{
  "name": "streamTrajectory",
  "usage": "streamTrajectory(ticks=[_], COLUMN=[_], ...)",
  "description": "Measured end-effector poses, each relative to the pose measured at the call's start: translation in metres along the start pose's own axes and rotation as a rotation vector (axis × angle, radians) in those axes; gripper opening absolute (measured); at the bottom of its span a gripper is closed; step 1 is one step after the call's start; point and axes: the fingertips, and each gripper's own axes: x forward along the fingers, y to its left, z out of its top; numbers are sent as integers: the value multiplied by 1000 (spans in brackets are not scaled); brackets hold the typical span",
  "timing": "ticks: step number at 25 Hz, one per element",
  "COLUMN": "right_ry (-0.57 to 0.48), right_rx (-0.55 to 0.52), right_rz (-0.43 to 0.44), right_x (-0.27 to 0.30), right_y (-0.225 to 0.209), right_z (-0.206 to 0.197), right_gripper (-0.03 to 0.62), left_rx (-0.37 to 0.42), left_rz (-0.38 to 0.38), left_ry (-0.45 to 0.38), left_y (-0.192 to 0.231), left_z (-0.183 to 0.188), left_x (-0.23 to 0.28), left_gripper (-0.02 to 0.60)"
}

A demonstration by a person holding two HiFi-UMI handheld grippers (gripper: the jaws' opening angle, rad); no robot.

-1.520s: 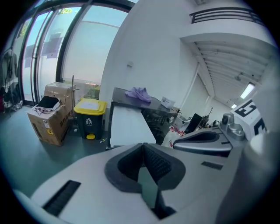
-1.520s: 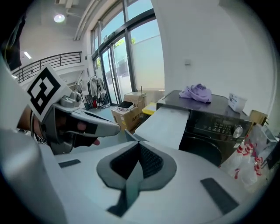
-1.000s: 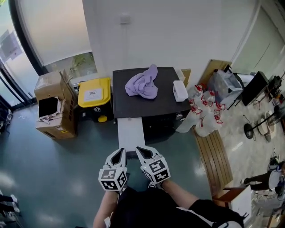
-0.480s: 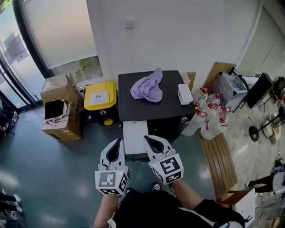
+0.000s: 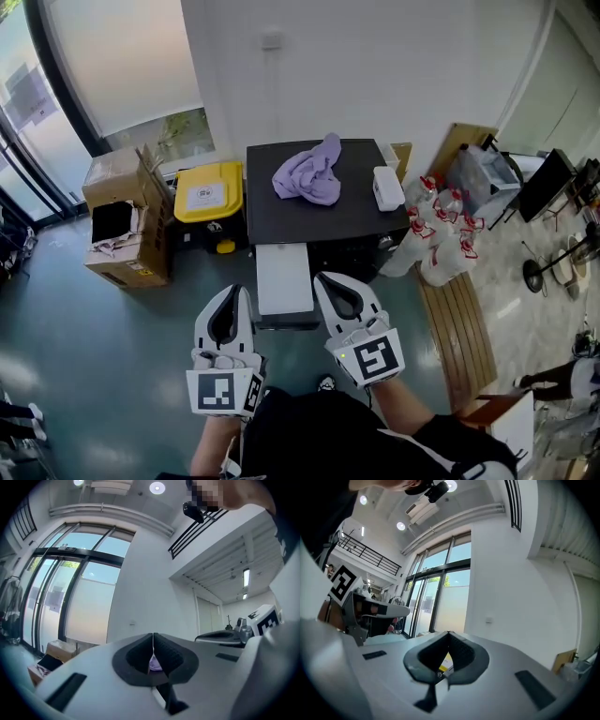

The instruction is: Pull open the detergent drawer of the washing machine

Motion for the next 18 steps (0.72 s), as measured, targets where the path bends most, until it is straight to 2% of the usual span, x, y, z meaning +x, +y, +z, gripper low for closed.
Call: streamTrajectory(ticks=[3, 6, 18], right_ry=[19, 24, 34], right_rx=[-16, 4, -3], right_rz=[-22, -38, -33], right_x=[-1, 0, -10], right_y=[-3, -6, -3], right_z=[-12, -21, -26], right_gripper=[9, 9, 9], left_rx=[-12, 10, 11], left_rz=[6, 15, 21], left_ry=[8, 15, 30], left_y=[1, 0, -5], left_z=[-18, -30, -38], left_x=[0, 2, -4], left_gripper=[25, 25, 25])
